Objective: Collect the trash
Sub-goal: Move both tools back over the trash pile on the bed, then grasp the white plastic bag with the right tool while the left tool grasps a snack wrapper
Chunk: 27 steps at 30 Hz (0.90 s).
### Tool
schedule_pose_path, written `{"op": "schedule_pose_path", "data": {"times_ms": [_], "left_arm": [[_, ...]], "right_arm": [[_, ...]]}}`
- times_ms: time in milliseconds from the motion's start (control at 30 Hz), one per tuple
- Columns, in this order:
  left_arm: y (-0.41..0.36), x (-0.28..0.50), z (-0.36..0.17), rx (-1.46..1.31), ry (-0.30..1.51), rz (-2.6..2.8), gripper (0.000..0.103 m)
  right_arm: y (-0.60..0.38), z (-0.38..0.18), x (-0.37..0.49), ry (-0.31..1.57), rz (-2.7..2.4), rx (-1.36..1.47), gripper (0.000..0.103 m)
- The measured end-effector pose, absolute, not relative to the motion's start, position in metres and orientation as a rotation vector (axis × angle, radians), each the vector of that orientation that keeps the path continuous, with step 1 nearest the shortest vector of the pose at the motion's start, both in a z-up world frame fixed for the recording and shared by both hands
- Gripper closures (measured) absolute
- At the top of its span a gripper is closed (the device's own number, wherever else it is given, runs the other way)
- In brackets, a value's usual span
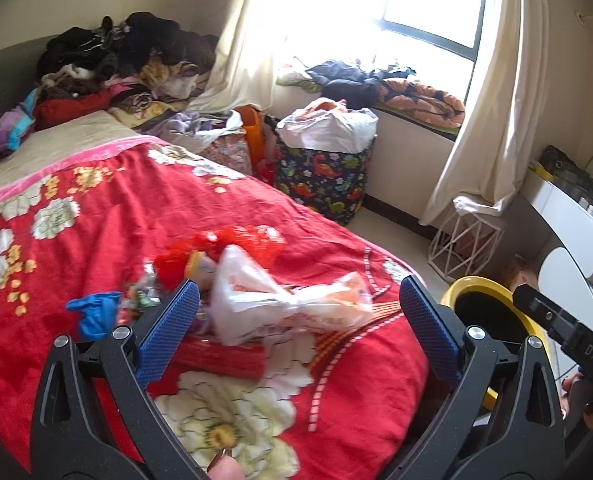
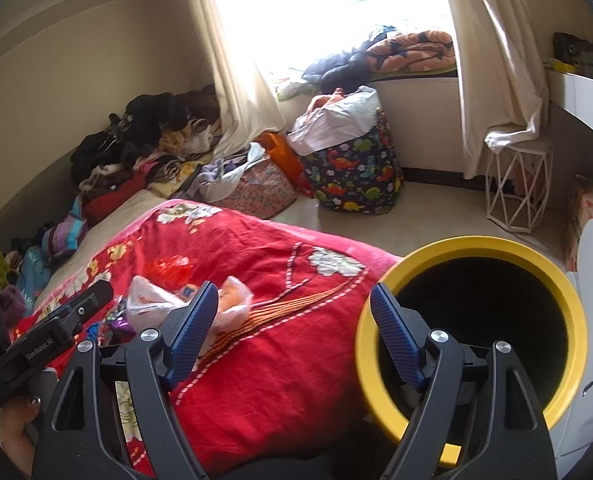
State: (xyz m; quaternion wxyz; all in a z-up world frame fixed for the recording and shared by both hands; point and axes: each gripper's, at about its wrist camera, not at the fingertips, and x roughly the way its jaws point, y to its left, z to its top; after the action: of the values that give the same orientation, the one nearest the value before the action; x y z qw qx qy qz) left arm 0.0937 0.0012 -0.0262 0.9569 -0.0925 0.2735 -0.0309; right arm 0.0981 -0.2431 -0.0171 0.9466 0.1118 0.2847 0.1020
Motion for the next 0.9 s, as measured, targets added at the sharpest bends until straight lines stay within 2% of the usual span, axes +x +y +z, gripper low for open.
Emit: {"op": "schedule_pose_path", "data": {"times_ms": [400, 567, 767, 900], "left_arm": [[0.062, 0.081, -0.042, -0.224, 0.583, 0.037, 0.011], [0.08, 0.075, -0.055, -0.252, 0.618, 0.056, 0.018], [0.1, 0.066, -0.072, -0.287, 0.672, 0.073, 0.036], [0.107, 0.064, -0.081, -0.305, 0.704, 0.057, 0.054]], "right_arm": [[-0.183, -0.031, 0.125, 0.674, 0.308, 0.183, 0.023], [-0.165, -0.044, 0.144, 0.728, 0.306, 0.167, 0.022], [-0.151, -0.062, 0.169, 0.778, 0.252, 0.162, 0.022], [-0.149, -0.077, 0.186, 0.815, 0.196, 0.167, 0.022]]}}
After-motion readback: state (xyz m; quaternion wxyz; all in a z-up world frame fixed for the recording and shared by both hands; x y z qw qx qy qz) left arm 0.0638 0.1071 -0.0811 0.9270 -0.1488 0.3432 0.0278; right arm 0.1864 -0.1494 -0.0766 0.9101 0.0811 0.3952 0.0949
